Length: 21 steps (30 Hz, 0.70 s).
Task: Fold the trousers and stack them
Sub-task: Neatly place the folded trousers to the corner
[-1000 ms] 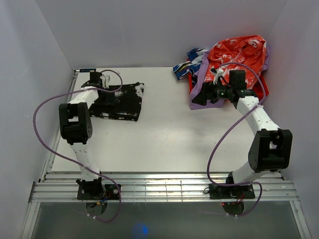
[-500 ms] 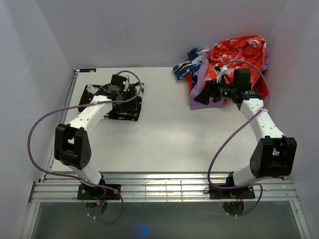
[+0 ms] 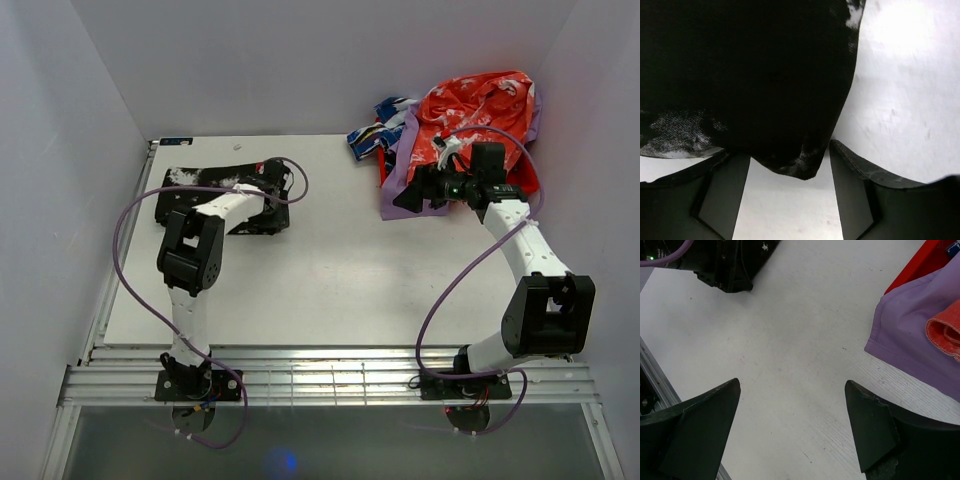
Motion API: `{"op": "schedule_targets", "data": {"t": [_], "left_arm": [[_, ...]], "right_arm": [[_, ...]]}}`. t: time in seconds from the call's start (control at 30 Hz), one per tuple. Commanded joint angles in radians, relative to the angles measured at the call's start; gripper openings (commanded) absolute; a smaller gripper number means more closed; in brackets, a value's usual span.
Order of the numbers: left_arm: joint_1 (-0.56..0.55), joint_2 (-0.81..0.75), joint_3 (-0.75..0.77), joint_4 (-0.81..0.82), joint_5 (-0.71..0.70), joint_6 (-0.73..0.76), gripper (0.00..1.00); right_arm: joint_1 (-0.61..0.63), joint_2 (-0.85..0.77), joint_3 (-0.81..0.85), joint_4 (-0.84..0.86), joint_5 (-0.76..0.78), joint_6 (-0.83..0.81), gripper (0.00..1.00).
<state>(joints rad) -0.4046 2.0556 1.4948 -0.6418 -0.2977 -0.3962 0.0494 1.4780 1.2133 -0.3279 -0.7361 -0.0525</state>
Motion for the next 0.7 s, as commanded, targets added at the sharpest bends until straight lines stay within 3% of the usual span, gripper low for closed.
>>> {"op": "schedule_targets", "data": {"t": [0.0,0.33,0.67], "left_arm": [[0.098,0.078,0.034,0.025,-0.081,0.019,0.74],[0.230,0.144,0.111,0.203,0.046,0.327,0.73],[0.288,0.273,0.288,0.225,0.152,0.494,0.71]], "right_arm": [[-0.008,-0.021,-0.001,0.020,-0.009,-0.006,0.90],[-0.010,-0.015,-0.015,0.038,-0.022,0.006,0.90],[-0.011,-0.027,-0.032,0.046,-0.019,0.011,0.90]]}}
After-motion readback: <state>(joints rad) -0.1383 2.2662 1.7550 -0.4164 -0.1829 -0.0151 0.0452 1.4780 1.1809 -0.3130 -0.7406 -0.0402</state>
